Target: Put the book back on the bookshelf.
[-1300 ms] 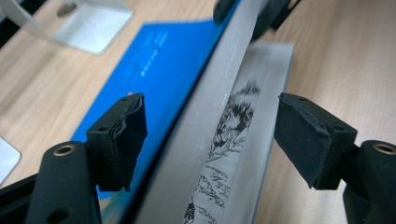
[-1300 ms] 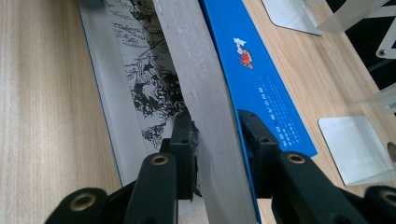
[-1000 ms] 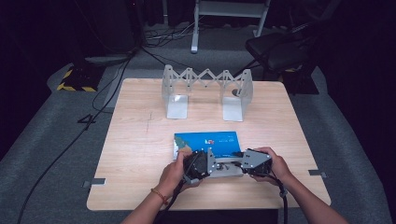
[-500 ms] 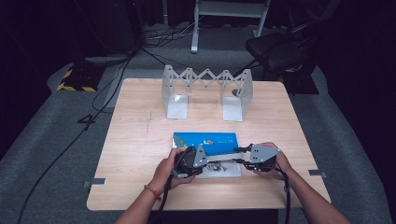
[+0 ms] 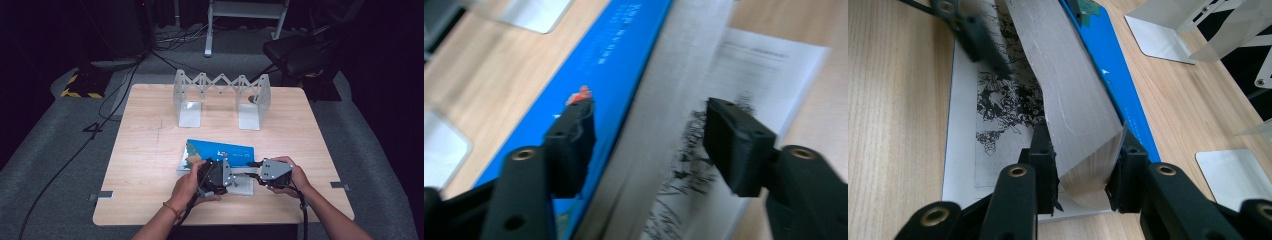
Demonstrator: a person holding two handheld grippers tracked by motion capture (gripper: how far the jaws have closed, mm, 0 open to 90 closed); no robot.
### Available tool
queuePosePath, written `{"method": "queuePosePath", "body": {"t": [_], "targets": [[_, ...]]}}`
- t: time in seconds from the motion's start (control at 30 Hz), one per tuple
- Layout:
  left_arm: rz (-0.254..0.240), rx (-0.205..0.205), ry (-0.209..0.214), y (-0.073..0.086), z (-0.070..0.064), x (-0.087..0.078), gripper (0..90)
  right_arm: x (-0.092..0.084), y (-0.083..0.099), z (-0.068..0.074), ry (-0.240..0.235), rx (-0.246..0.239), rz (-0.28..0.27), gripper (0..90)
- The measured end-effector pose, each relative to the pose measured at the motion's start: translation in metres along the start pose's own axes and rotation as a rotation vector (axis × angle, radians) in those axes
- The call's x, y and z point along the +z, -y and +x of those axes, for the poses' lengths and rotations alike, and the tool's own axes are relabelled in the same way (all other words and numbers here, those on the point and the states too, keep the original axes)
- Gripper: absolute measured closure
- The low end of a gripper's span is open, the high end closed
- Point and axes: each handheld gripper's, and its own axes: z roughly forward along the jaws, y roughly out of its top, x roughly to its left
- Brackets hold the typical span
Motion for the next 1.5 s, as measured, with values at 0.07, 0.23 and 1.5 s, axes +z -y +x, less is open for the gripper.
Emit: {"method": "queuePosePath", "body": {"t": [0.07, 0.23, 1.5], "targets": [[-0.001, 0.02, -0.012, -0.001, -0.001, 0.0, 47.1, 0.0, -0.002, 0.002, 0.001, -0.003, 0.005, 69.4], [-0.022, 0.02, 0.028, 0.004, 0.004, 0.0, 64.6, 0.001, -0.005, 0.003, 0.002, 0.01, 0.001, 65.3], [-0.321, -0.173, 0.065, 0.028, 0.05, -0.041, 73.1, 0.008, 0.051, -0.046, -0.066, 0.476, -0.167, 38.2]]}}
